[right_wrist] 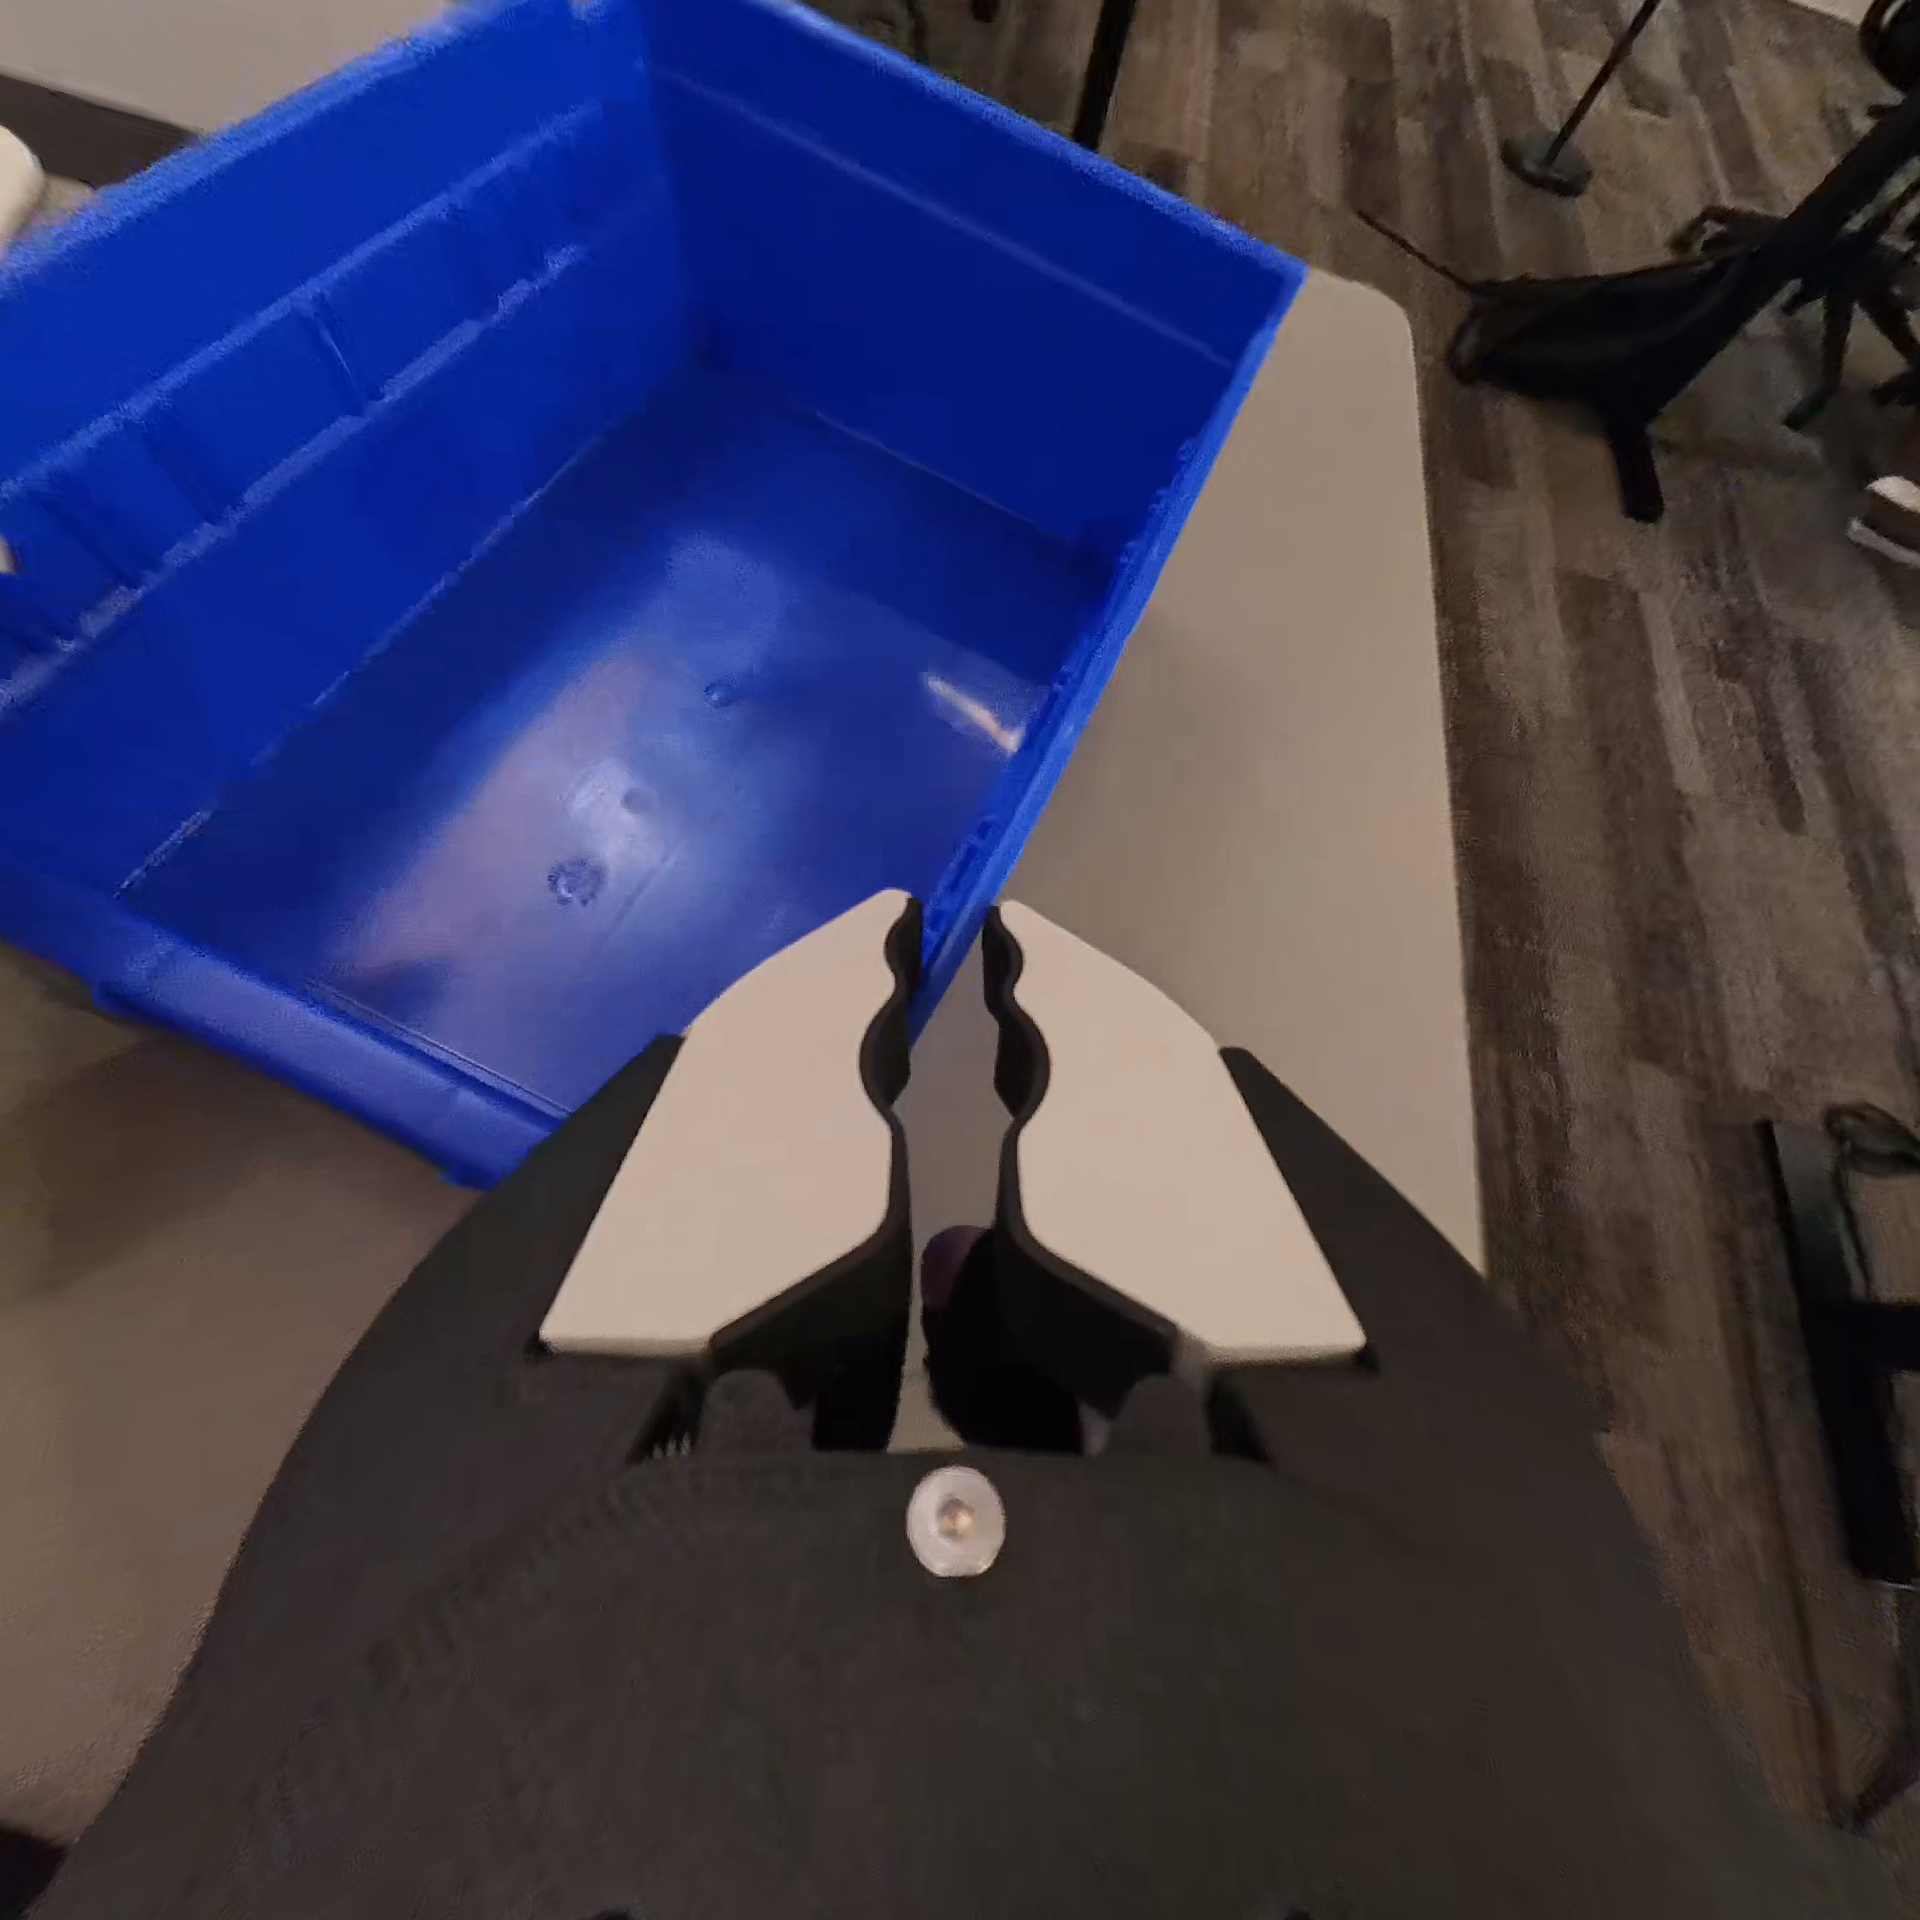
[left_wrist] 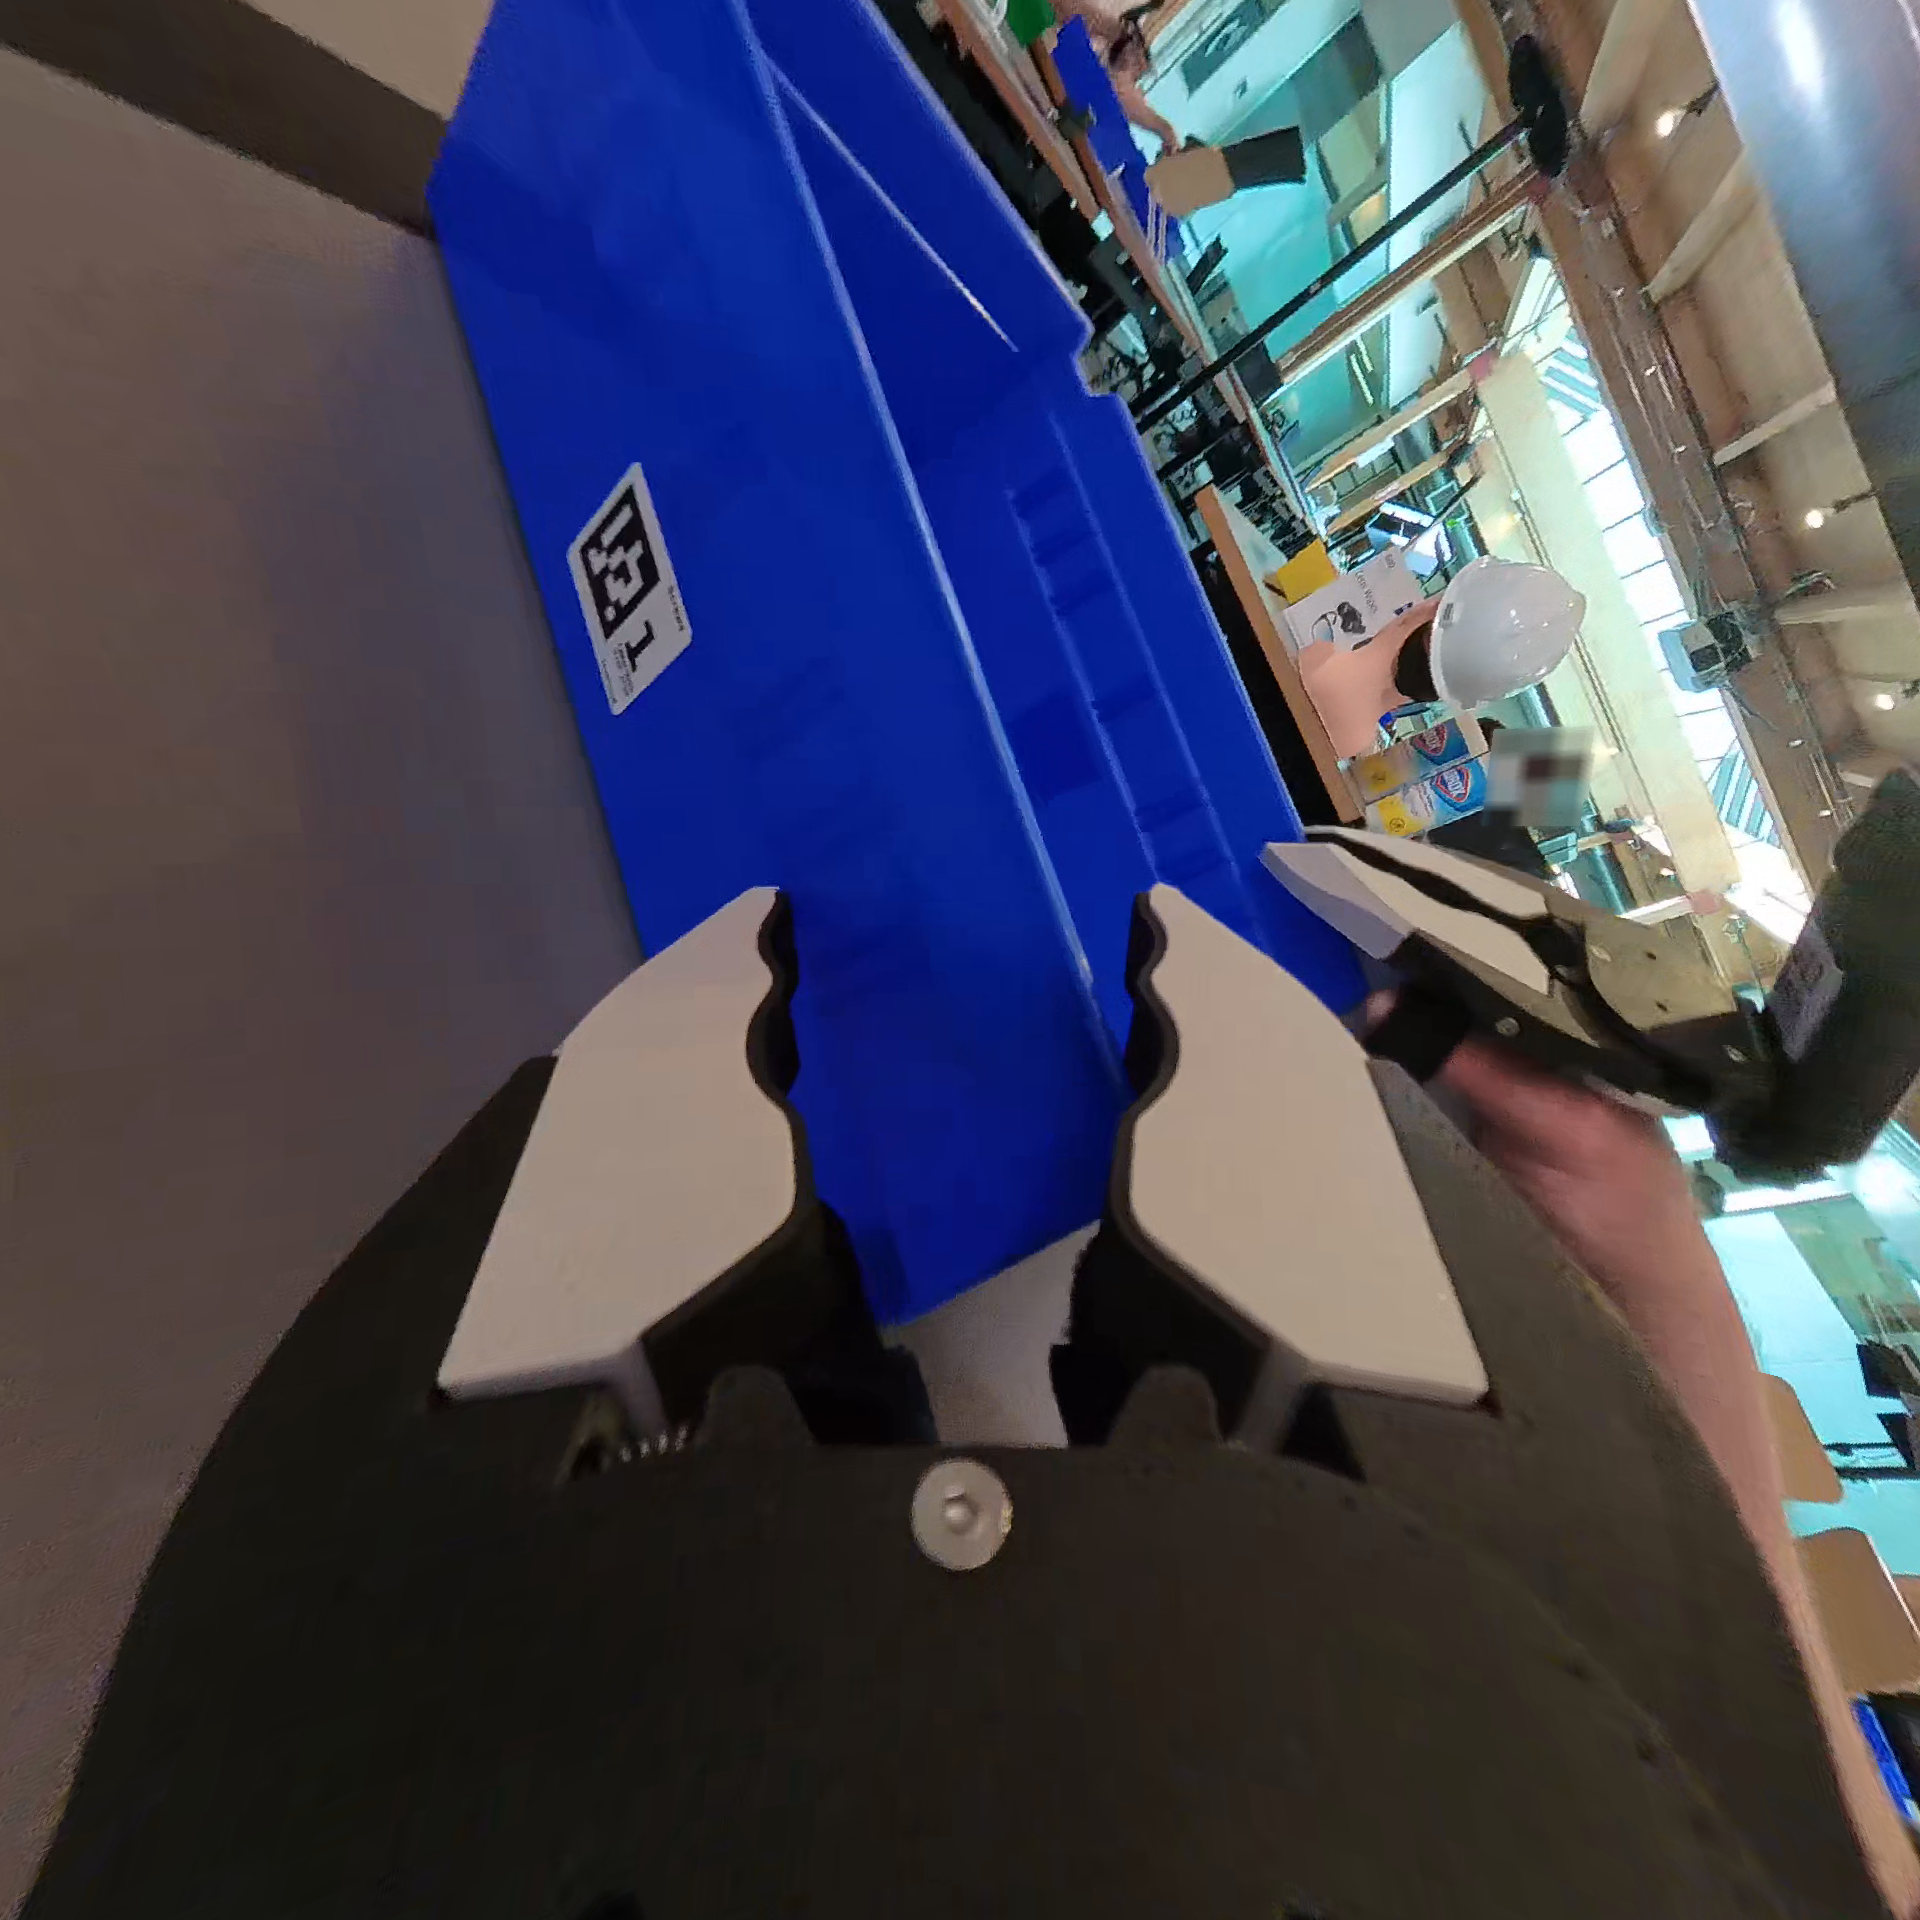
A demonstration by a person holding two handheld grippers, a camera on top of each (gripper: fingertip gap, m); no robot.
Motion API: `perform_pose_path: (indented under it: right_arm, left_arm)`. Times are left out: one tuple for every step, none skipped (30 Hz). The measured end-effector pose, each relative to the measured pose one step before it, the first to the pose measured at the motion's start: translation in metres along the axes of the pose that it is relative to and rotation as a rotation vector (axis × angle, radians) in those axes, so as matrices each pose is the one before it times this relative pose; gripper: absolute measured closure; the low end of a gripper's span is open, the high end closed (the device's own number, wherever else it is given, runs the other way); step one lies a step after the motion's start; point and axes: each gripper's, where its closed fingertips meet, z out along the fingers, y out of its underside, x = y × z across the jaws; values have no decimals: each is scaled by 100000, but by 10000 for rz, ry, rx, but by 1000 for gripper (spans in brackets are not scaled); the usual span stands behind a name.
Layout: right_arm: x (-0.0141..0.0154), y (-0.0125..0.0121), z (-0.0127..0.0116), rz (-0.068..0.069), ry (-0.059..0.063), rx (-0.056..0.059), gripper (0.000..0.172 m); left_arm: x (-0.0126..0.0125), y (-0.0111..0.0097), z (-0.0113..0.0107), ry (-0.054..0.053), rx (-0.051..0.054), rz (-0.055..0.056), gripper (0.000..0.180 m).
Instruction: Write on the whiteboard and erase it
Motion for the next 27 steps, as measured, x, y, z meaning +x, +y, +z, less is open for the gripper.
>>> perform_pose_path:
  right_arm:
    - [805, -222, 618, -263, -37, -65, 160]
    - [544, -362, 535, -233, -158, 3, 160]
    - [560, -344, 562, -225, -156, 30, 160]
    - [761, -115, 643, -191, -20, -61, 160]
    - [544, -292, 536, -145, -176, 60, 160]
    - [518, -319, 474, -160, -220, 100, 160]
    - [819, -35, 510, -231, 8, -76, 160]
    - [511, -201, 372, -235, -123, 39, 160]
    - [278, -110, 301, 24, -230, 37, 160]
    - [255, -49, 241, 207, -182, -2, 160]
    - [137, -80, 128, -14, -114, 38, 160]
    - [107, -31, 70, -126, -35, 7, 160]
    - [51, 37, -17, 1, -60, -55, 159]
    - [16, -29, -144, 75, -16, -57, 157]
    - [45, -290, -375, 6, 141, 134, 155]
    - [178, -497, -624, -93, 339, 277, 152]
    - [48, -475, -753, -47, 261, 216, 145]
    - [-116, -529, -852, 40, 141, 215, 138]
    - [-42, -623, -968, -65, 300, 229, 134]
    - [-109, -736, -1058, -266, 388, 285, 133]
    - [-348, -773, -1062, -297, 308, 271, 133]
    - [-695, -760, -1037, -279, 140, 190, 133]
    - [-1221, -860, -1019, -299, -135, 245, 133]
    - [-1660, -1104, -972, -289, -350, 405, 139]
    - [-1712, -1288, -752, -197, -319, 476, 141]
    - [-1855, -1286, -491, -199, -398, 441, 141]
    - [-1608, -1205, -257, -226, -245, 362, 141]
  left_arm:
    - [223, -113, 584, 34, 116, -6, 117]
    - [94, -226, 543, -32, 126, -210, 114]
    - [144, -307, 525, 45, 136, -256, 113]
    - [133, -275, 516, 78, 119, -189, 112]
    - [-13, -223, 503, -5, 109, -106, 112]
    - [66, -111, 484, 39, 89, -80, 112]
    - [190, -12, 451, 109, 58, -99, 110]
    - [87, -29, 362, 14, 74, -51, 110]
    - [59, -46, 254, -21, 71, 37, 108]
    - [100, -22, 215, 1, 19, 98, 106]
    - [97, -35, 112, 32, -30, 69, 104]
    - [149, -57, -8, 100, -65, -6, 102]
    - [185, -1, -134, 103, -124, 5, 101]
    - [207, 33, -263, 82, -142, 45, 99]
    - [388, -45, -504, 154, -11, 85, 103]
    - [389, 104, -702, 72, -51, 153, 103]
    - [471, 639, -810, -1, -374, 215, 103]
    - [853, 990, -1009, 126, -505, 291, 104]
    - [1064, 948, -1327, 186, -340, 333, 105]
    - [1124, 880, -1684, 215, -244, 287, 106]
    - [1103, 829, -2016, 235, -199, 192, 106]
    - [1044, 613, -2350, 202, -78, 253, 107]
    - [738, 318, -2629, -32, 68, 522, 108]
    - [230, -44, -2884, -295, 227, 667, 109]
    - [-213, -318, -3016, -336, 288, 523, 110]
    - [-728, -448, -3076, -411, 250, 375, 111]
    - [-1358, -613, -3147, -605, 281, 315, 111]
